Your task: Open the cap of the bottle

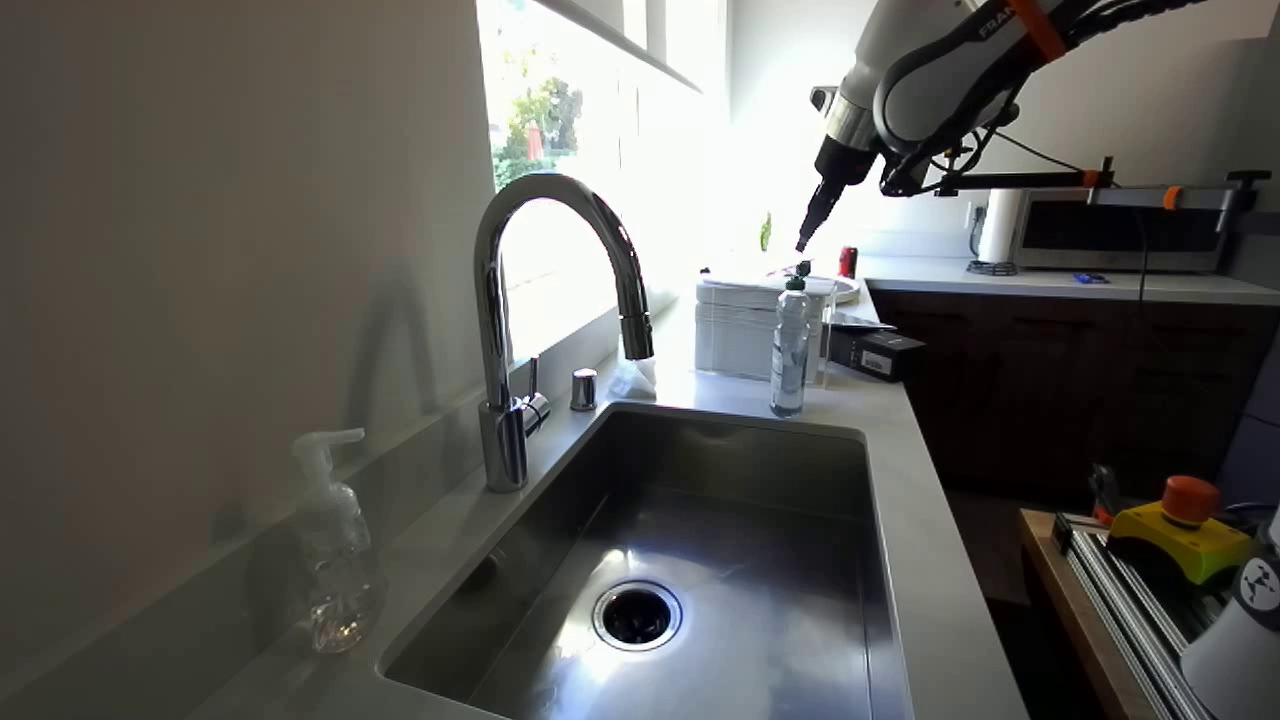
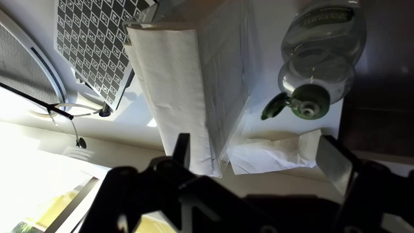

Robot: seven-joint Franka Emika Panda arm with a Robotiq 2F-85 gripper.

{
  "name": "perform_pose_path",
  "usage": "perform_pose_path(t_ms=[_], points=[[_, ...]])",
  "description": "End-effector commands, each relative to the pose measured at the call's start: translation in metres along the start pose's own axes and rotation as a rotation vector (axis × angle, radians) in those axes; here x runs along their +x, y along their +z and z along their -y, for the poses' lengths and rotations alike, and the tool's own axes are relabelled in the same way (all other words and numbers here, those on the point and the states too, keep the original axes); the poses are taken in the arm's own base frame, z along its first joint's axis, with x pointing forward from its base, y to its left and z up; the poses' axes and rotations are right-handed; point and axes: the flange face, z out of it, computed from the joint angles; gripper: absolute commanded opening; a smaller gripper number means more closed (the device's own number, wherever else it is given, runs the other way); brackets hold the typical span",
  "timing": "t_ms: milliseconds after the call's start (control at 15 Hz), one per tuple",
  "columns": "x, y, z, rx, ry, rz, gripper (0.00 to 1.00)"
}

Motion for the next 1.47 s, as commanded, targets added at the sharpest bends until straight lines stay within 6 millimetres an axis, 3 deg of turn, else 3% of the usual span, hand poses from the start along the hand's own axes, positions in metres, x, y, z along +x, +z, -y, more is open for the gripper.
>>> perform_pose_path(t_ms=[0,267,1133,1400], points=[[-0.007,-0.004,0.009,0.085,0.047,0.025,1.0],[-0.008,-0.005,0.007,0.144,0.101,0.073,1.0],[-0.02,-0.043,-0.017,0.179,0.163,0.16,1.0],[-0.017,-0.041,-0.019,0.158,0.153,0.147,1.0]])
